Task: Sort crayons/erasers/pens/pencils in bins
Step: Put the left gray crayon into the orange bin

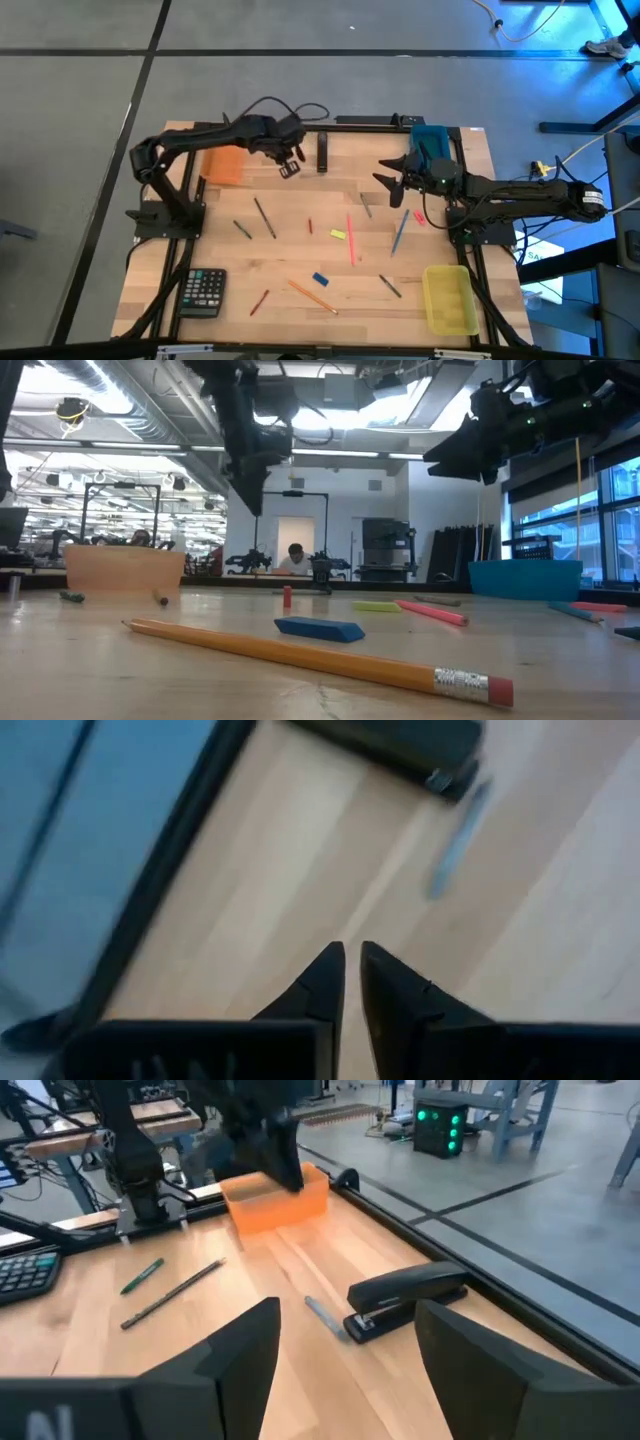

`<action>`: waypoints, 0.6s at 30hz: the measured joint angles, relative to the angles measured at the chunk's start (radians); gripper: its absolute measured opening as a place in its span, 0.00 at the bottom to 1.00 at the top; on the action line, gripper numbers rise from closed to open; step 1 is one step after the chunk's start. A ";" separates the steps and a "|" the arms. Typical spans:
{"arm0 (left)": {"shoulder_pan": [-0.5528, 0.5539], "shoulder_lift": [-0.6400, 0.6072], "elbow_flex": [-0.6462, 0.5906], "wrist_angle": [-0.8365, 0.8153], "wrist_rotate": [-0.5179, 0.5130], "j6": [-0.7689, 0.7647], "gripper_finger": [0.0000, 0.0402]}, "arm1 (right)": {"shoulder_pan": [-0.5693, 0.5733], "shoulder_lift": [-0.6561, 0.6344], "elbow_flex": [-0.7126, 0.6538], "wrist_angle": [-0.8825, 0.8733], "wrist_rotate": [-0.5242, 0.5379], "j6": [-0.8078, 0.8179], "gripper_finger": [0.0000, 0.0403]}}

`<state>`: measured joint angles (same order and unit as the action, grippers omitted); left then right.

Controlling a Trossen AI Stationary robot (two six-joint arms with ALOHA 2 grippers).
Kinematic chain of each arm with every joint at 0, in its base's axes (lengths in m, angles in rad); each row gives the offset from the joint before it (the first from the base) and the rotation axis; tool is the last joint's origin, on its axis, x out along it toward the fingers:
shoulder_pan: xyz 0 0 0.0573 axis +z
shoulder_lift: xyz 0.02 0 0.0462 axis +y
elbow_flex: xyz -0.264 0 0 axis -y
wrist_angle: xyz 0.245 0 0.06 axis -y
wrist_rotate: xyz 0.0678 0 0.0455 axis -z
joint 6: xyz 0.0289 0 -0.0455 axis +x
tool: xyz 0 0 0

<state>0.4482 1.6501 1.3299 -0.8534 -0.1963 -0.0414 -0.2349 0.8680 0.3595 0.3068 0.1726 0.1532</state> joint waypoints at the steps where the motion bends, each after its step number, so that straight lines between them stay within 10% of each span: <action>1: 0.007 0.001 -0.027 0.060 0.052 0.018 0.07 | 0.000 0.000 0.000 0.001 0.003 0.000 0.58; 8: 0.018 0.097 -0.176 0.451 0.210 0.073 0.17 | 0.002 0.000 0.000 0.010 0.003 0.009 0.59; 18: 0.025 0.295 -0.149 0.471 0.262 0.125 0.35 | 0.002 0.000 0.000 -0.009 0.002 0.027 0.59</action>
<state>0.4728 1.9447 1.1812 -0.3820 0.0654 0.0832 -0.2329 0.8680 0.3595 0.2974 0.1741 0.1802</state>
